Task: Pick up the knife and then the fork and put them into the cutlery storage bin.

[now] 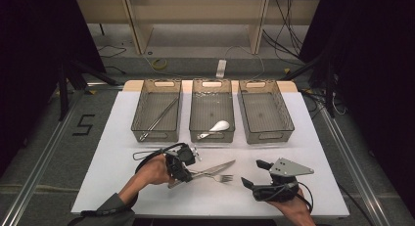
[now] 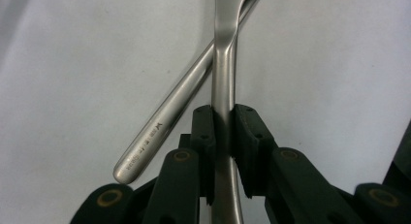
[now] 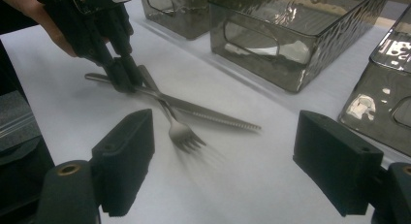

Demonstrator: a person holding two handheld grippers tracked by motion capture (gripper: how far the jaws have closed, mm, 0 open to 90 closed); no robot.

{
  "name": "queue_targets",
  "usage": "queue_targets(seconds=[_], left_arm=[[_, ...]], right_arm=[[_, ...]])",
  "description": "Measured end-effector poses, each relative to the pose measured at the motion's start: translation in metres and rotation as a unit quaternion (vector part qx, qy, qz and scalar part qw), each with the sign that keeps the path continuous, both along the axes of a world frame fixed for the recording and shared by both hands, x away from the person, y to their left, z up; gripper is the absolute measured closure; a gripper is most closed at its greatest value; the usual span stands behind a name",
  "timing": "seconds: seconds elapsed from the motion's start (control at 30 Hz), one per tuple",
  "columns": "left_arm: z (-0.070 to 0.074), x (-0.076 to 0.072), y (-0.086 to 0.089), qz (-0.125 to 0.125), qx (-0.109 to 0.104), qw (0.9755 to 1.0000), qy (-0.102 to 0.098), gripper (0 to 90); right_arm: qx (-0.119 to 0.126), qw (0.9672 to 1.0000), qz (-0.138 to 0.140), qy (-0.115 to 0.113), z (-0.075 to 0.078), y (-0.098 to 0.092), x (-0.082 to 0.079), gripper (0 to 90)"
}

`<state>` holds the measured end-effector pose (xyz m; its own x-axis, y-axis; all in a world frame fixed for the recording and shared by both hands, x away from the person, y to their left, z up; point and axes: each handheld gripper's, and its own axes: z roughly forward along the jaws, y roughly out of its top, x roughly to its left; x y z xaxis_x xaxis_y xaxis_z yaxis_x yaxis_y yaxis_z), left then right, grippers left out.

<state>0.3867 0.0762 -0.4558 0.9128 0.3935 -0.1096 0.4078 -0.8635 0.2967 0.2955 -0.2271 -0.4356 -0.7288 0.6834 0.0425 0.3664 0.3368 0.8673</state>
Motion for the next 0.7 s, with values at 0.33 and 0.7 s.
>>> queue_targets(seconds=[0.33, 0.7], left_arm=[[0.012, -0.002, 0.001, -0.002, -0.023, 0.9997, -0.001, 78.9], [0.03, -0.01, -0.005, -0.01, -0.048, 0.9988, 0.006, 79.0]], right_arm=[[0.001, 1.0, 0.003, -0.002, 0.0, 0.003, 0.0, 23.5], [-0.026, 0.9982, 0.048, -0.023, 0.002, 0.032, 0.003, 23.4]])
